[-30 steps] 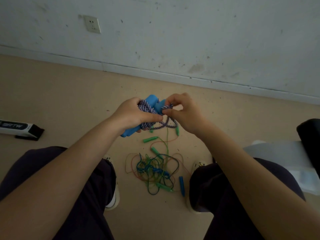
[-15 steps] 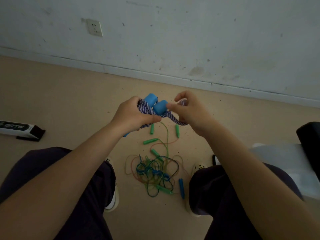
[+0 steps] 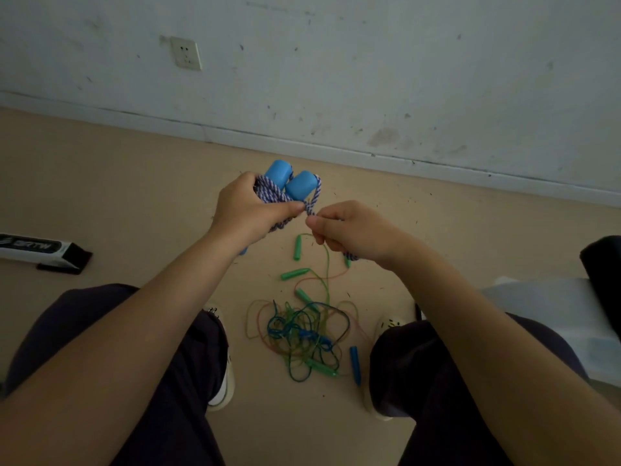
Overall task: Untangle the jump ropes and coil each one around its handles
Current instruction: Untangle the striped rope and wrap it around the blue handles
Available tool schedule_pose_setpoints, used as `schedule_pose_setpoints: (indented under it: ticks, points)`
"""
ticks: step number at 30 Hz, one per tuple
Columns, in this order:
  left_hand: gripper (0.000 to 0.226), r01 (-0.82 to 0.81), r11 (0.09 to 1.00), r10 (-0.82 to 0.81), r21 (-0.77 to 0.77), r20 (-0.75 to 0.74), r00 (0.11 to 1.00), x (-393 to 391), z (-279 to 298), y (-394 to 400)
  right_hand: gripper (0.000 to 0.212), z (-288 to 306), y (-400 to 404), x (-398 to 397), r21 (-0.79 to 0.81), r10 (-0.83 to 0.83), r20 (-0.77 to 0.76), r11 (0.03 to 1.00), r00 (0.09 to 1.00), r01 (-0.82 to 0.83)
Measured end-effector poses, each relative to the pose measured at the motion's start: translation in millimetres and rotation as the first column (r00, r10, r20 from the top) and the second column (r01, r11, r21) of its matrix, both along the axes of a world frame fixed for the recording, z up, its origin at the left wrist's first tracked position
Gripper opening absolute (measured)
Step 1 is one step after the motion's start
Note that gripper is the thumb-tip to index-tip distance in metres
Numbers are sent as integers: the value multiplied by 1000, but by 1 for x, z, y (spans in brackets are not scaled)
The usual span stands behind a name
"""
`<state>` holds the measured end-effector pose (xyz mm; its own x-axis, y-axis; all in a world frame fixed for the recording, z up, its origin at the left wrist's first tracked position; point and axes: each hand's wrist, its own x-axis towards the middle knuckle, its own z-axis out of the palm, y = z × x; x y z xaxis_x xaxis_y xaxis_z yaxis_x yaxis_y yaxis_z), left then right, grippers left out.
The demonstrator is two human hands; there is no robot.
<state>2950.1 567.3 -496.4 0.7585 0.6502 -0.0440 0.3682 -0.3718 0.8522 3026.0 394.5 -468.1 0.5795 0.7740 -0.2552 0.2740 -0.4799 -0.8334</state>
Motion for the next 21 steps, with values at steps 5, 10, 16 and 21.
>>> schedule_pose_setpoints:
  ticks: [5, 10, 16, 21]
  points:
    - [58, 211, 975, -212, -67, -12, 977, -4, 3, 3, 36, 2, -17, 6, 64, 5, -83, 998, 997, 1]
    - [63, 374, 927, -364, 28, -168, 916, -6, -1, -10, 32, -1, -12, 1, -22, 47, 204, 999, 978, -44]
    - [59, 597, 802, -564, -24, -360, 743, -7, -5, -19, 32, -10, -10, 7, -40, 125, 337, 992, 933, -118]
    - [46, 636, 772, -614, -6, -269, 742, -10, -6, -23, 61, -12, -7, 8, 163, -29, 302, 986, 953, -21]
